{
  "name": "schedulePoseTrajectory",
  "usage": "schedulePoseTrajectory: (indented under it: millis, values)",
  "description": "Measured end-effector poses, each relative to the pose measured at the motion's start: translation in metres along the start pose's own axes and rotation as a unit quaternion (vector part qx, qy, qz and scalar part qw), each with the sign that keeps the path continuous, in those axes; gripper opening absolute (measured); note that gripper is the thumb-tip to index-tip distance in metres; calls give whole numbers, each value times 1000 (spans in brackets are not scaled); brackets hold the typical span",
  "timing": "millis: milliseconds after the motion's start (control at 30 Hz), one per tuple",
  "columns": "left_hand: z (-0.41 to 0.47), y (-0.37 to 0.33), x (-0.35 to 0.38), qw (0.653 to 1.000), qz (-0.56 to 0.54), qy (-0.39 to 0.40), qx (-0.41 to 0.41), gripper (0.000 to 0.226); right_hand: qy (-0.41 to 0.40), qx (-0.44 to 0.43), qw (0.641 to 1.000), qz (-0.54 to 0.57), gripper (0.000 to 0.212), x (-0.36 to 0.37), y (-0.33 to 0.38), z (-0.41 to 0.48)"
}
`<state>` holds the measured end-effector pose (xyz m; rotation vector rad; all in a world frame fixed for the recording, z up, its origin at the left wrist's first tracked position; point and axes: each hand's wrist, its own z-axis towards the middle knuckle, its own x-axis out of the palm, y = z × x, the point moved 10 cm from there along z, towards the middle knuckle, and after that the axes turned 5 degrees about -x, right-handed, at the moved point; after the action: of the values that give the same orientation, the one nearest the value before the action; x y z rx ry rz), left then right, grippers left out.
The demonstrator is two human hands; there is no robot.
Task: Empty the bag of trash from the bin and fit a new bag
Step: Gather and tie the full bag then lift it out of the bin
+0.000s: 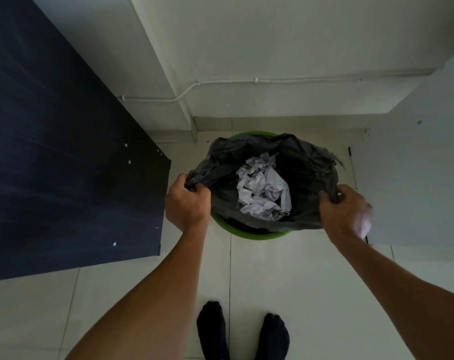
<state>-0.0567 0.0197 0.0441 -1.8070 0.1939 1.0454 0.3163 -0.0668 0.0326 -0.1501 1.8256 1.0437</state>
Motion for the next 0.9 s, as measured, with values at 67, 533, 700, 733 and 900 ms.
schedulePoseTrajectory:
  millis: [67, 533, 700, 733, 900]
  values:
    - [5, -5, 8, 999, 11, 34, -31, 18, 3, 39, 999, -4, 51, -4, 3, 8]
    - [49, -42, 27, 998, -61, 23, -11, 21, -35, 91, 986, 132, 42, 9, 16, 75]
    - [65, -56, 67, 990, 95, 98, 42, 26, 57, 33, 992, 104, 47, 36, 43, 97]
    - [67, -60, 65, 993, 76, 79, 43, 18, 49, 27, 994, 92, 43, 36, 47, 101]
    - [75, -72, 32, 991, -102, -72, 46, 12, -107, -46, 985, 130, 21, 9, 74, 107]
